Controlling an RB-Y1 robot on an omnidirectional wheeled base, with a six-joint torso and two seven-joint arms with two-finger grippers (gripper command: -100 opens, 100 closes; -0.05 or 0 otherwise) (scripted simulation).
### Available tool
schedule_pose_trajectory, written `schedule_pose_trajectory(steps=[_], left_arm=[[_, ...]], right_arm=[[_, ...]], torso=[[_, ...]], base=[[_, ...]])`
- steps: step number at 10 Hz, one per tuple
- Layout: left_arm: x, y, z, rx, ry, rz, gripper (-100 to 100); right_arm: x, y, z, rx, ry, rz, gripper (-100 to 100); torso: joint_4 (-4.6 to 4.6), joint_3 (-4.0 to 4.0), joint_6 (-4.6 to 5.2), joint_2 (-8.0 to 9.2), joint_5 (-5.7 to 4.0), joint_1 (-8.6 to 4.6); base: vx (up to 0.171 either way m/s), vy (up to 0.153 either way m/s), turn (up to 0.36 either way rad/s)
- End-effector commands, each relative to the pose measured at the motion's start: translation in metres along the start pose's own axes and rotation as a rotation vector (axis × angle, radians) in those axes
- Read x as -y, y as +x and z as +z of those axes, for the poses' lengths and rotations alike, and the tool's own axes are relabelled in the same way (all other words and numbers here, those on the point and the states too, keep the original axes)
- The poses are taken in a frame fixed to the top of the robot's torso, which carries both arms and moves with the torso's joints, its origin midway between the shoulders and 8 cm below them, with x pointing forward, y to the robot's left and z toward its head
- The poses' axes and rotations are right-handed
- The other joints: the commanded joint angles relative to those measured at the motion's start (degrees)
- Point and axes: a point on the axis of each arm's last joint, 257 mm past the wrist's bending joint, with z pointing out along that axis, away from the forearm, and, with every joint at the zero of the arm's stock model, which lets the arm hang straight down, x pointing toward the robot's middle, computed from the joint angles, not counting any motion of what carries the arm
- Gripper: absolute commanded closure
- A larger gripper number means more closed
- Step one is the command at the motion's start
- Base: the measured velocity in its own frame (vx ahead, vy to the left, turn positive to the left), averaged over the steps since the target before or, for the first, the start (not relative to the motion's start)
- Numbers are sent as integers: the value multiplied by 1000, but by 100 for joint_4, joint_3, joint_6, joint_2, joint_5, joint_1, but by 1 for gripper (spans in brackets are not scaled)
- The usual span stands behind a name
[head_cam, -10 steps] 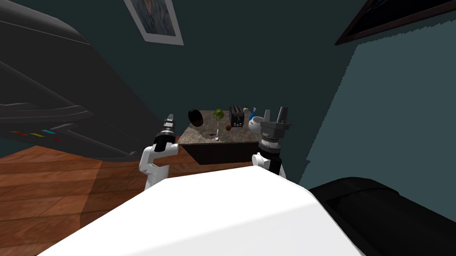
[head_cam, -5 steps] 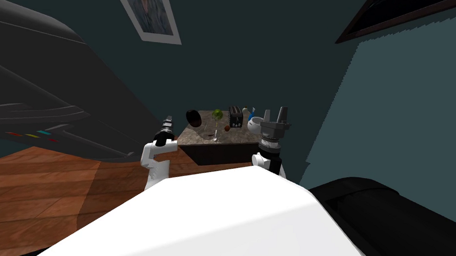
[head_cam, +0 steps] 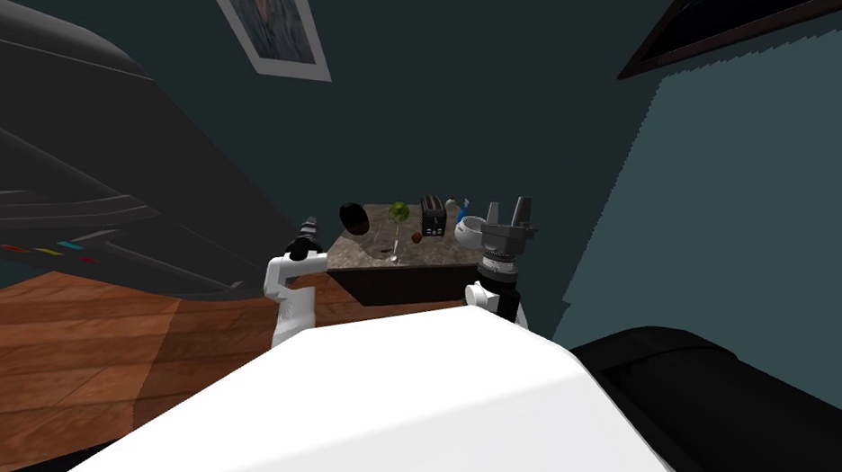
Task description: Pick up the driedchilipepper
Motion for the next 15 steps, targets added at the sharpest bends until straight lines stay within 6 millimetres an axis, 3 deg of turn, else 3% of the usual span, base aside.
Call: schedule_pose_trajectory(steps=[1, 7, 15], left_arm=[[-17, 1, 5, -4, -66, 5, -100], [-58, 3, 25, -5, -266, 21, -100], [-112, 21, 26, -61, -530, 37, -100]], right_arm=[[0, 0, 0, 0, 0, 0, 0], [0, 0, 0, 0, 0, 0, 0], [0, 0, 0, 0, 0, 0, 0]], torso=[[0, 0, 0, 0, 0, 0], [1, 2, -1, 5, 1, 8], [0, 2, -2, 5, 2, 15]], base=[[32, -56, 0], [22, -51, -10], [19, -51, -13]])
